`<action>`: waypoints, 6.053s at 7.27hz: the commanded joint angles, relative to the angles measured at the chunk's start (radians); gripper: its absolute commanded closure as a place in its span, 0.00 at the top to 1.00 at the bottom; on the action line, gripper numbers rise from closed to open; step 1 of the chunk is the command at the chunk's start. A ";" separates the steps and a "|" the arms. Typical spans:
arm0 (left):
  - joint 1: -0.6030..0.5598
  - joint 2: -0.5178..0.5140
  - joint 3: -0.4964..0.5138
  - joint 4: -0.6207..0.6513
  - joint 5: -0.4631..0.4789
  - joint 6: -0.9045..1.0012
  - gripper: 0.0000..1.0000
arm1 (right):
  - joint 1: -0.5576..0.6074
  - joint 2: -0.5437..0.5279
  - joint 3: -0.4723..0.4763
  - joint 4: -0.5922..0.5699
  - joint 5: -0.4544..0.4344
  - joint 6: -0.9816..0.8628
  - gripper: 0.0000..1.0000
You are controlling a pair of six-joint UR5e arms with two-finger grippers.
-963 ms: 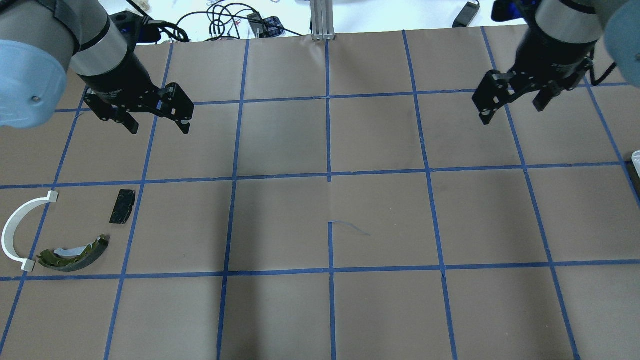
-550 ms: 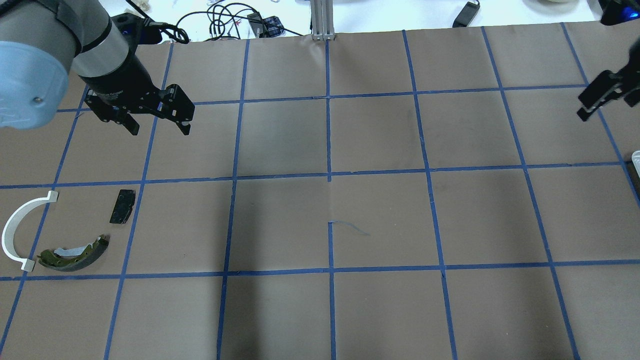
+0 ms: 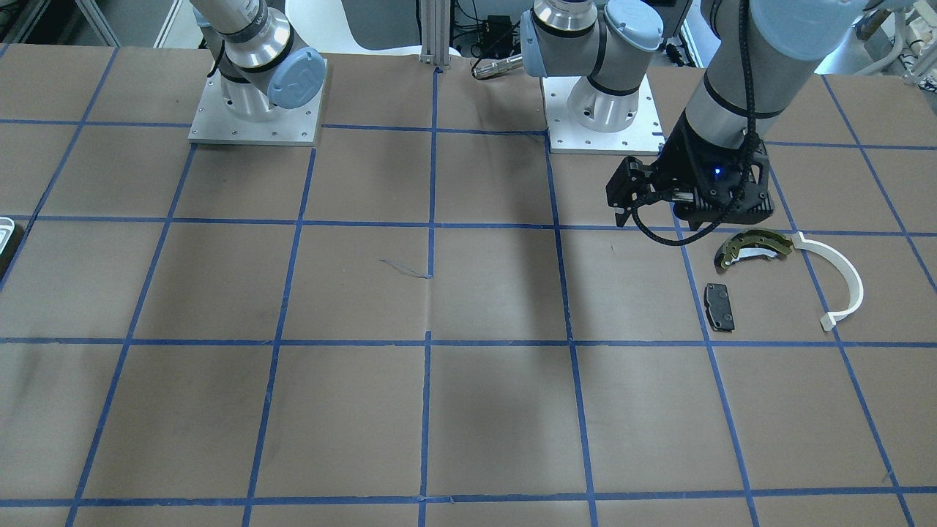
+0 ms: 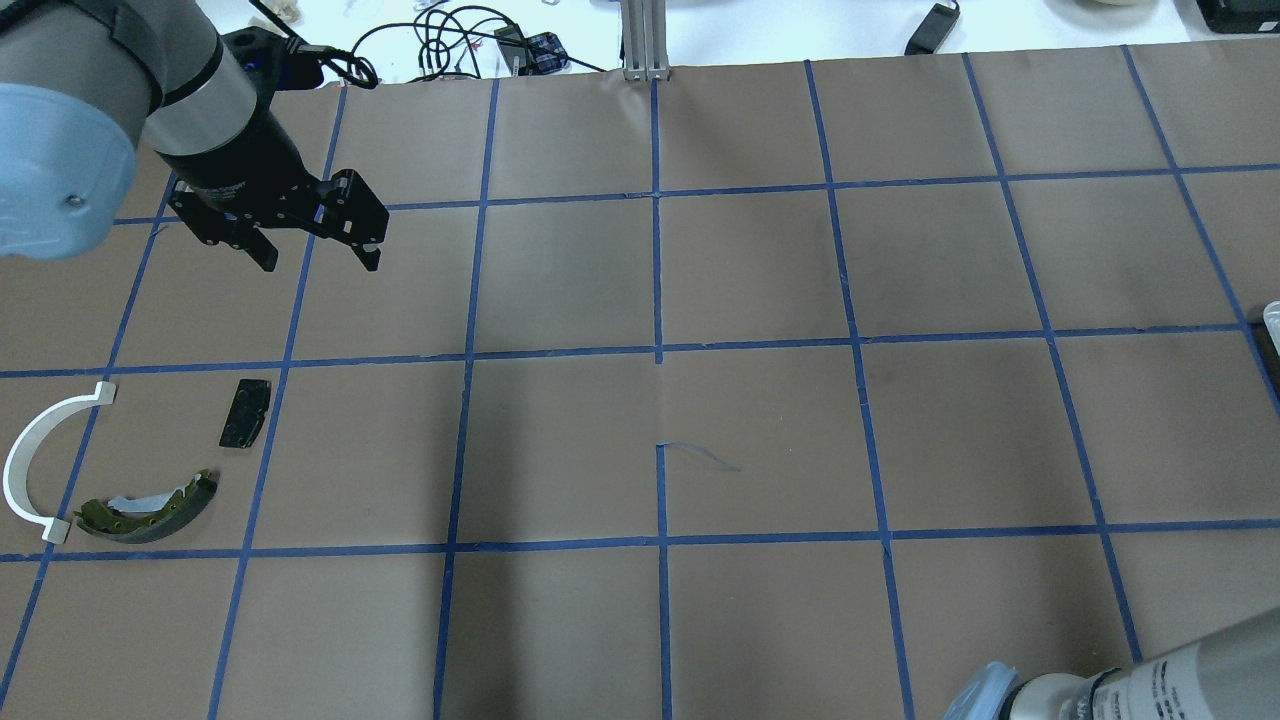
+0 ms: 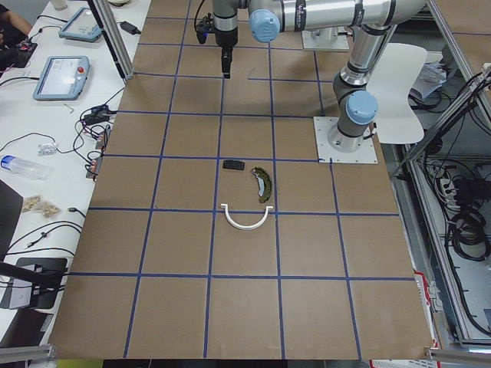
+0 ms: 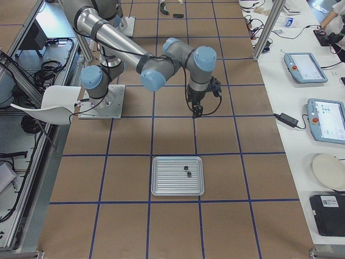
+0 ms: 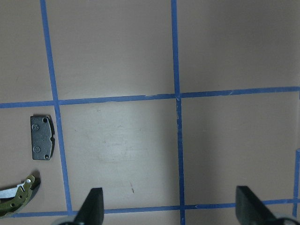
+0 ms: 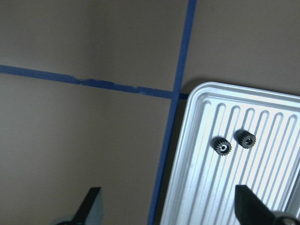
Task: Place bearing gear from tray to pile
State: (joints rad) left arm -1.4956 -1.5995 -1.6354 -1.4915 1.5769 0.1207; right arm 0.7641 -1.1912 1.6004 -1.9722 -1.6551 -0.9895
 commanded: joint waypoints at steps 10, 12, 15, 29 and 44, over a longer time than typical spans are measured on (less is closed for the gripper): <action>0.001 0.003 -0.009 0.000 0.003 0.020 1.00 | -0.111 0.202 0.073 -0.340 0.024 0.220 0.78; 0.001 0.001 -0.008 0.000 0.009 0.024 1.00 | -0.109 0.203 0.073 -0.333 0.047 0.224 0.72; 0.001 0.003 -0.011 0.000 0.011 0.030 1.00 | -0.109 0.203 0.073 -0.336 0.049 0.219 0.54; 0.031 -0.007 -0.014 0.028 0.006 0.045 1.00 | 0.015 0.033 0.072 -0.165 0.054 0.224 0.17; 0.031 -0.071 -0.012 0.031 0.011 0.047 1.00 | 1.233 0.078 0.067 -0.224 0.184 1.464 1.00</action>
State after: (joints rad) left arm -1.4650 -1.6673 -1.6462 -1.4604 1.5873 0.1672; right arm 2.0876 -1.0476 1.6666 -2.3014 -1.4799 0.4937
